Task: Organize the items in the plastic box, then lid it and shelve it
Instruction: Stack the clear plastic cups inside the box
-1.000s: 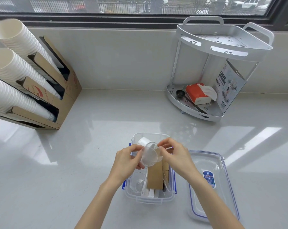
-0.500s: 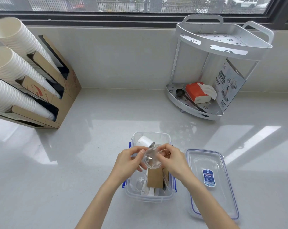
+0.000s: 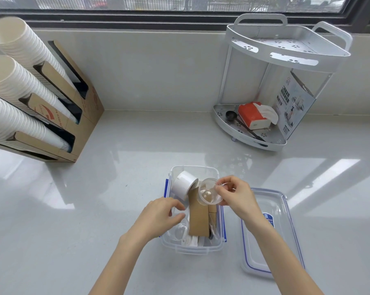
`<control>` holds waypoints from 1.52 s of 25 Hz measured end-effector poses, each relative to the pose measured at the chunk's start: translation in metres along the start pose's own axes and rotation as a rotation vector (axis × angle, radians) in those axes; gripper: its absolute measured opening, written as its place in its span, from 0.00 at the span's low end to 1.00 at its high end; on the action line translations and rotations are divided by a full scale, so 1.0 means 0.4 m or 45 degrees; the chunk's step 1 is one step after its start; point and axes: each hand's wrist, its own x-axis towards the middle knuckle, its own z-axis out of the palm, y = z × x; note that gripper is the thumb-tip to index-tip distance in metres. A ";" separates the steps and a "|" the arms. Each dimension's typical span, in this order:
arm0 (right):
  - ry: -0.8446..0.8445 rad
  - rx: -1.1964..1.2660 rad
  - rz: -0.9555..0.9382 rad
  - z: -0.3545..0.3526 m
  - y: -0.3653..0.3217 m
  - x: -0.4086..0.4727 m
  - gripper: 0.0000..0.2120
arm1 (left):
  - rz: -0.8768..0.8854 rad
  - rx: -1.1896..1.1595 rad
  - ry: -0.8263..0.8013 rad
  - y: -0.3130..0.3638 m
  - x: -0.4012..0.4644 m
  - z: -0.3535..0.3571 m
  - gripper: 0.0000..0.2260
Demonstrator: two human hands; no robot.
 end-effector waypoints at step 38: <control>0.028 -0.188 0.032 0.037 0.013 -0.022 0.03 | -0.093 -0.910 0.551 0.055 0.010 -0.014 0.07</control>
